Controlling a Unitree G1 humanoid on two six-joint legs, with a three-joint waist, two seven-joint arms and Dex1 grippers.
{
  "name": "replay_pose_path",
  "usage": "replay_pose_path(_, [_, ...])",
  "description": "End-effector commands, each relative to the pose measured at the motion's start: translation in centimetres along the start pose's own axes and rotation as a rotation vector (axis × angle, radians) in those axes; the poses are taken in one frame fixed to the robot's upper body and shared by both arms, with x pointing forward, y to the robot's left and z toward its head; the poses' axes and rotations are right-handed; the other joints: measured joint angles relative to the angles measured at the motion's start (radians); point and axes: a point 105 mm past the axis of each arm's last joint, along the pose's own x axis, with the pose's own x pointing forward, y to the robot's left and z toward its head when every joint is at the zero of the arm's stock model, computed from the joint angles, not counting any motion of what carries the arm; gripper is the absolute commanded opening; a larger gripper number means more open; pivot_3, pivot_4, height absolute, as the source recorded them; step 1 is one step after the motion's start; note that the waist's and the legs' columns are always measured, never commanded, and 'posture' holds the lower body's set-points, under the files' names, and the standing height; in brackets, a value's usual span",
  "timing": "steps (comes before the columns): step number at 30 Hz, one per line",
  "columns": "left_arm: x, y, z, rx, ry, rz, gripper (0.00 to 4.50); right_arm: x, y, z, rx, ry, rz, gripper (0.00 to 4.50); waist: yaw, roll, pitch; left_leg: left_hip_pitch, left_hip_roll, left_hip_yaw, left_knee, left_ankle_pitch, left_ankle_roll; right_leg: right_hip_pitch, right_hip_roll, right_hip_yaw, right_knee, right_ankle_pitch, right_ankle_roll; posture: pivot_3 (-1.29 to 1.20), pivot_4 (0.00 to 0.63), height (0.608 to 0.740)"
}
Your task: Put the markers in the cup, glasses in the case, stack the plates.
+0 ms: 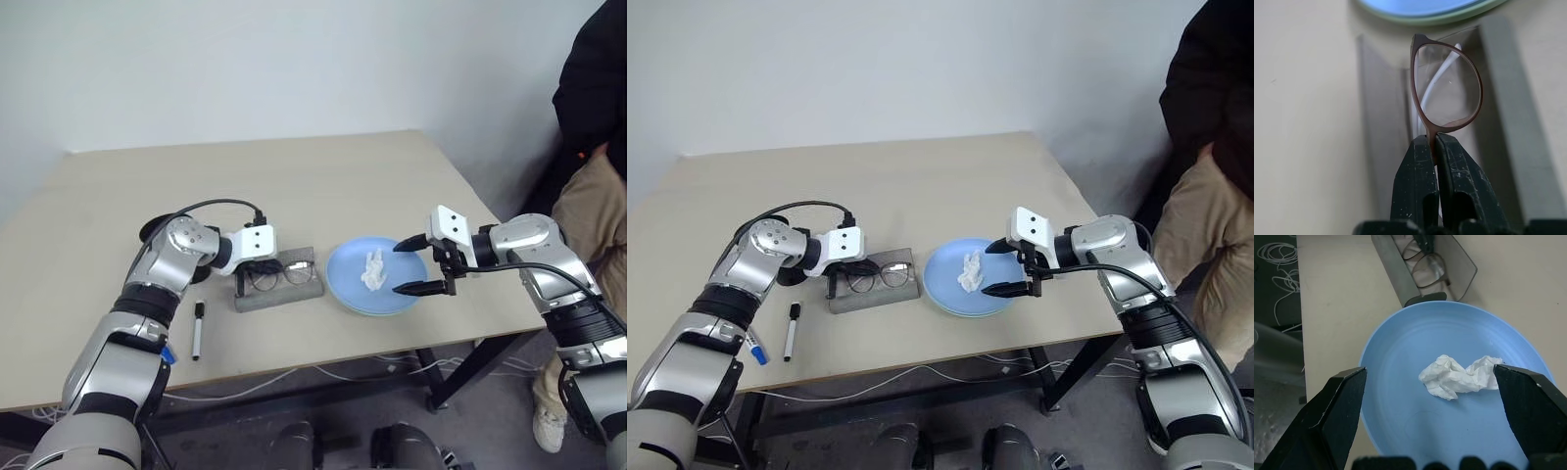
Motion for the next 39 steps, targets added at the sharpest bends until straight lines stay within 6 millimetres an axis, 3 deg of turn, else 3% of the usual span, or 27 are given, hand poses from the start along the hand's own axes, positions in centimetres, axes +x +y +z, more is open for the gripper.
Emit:
replay_pose_path(1, [-0.6,-0.3,0.7,-0.009,-0.022,-0.031,0.01,-0.5,-0.4,0.9,-0.032,-0.024,-0.026,4.50,0.000,0.000,0.000,0.000,0.000,0.000,0.000,0.000,0.000,0.000,0.000,0.000,0.000,0.000,0.000,0.00,0.000,0.701])
replay_pose_path(8, [-0.6,-1.8,0.3,-0.038,0.011,-0.105,0.01,-0.6,-0.5,1.0,-0.032,-0.024,-0.029,4.50,0.000,0.000,0.000,0.000,0.000,0.000,0.000,0.000,0.000,0.000,0.000,0.000,0.000,0.000,0.000,0.00,0.000,0.701])
replay_pose_path(17, [-0.8,-1.9,0.4,-0.042,0.017,-0.102,0.01,-0.5,-0.4,1.0,-0.032,-0.025,-0.028,4.50,0.000,0.000,0.000,0.000,0.000,0.000,0.000,0.000,0.000,0.000,0.000,0.000,0.000,0.000,0.000,0.00,0.000,0.701])
replay_pose_path(20, [-1.0,-1.8,0.6,-0.038,0.015,-0.100,0.64,-0.5,-0.5,1.0,-0.031,-0.025,-0.029,4.50,0.000,0.000,0.000,0.000,0.000,0.000,0.000,0.000,0.000,0.000,0.000,0.000,0.000,0.000,0.000,0.00,0.000,0.701])
replay_pose_path(24, [-1.4,-0.9,1.7,-0.023,-0.016,-0.069,1.91,-0.4,-0.5,0.9,-0.030,-0.026,-0.026,4.50,0.000,0.000,0.000,0.000,0.000,0.000,0.000,0.000,0.000,0.000,0.000,0.000,0.000,0.000,0.000,0.00,0.000,0.701])
replay_pose_path(30, [-2.4,-0.2,3.4,-0.001,-0.064,-0.054,1.91,-0.3,-0.6,1.0,-0.034,-0.028,-0.025,4.50,0.001,0.000,0.000,0.000,0.000,0.000,0.000,0.000,0.000,0.000,0.000,0.000,0.000,0.000,0.000,0.00,0.000,0.701])
replay_pose_path(39, [-4.0,2.5,6.0,0.038,-0.128,0.062,1.91,-0.2,-0.6,1.1,-0.038,-0.029,-0.021,4.50,0.000,0.000,0.000,0.000,0.000,0.000,0.001,0.001,0.001,0.000,0.001,0.000,0.000,0.000,0.000,0.00,0.000,0.701])
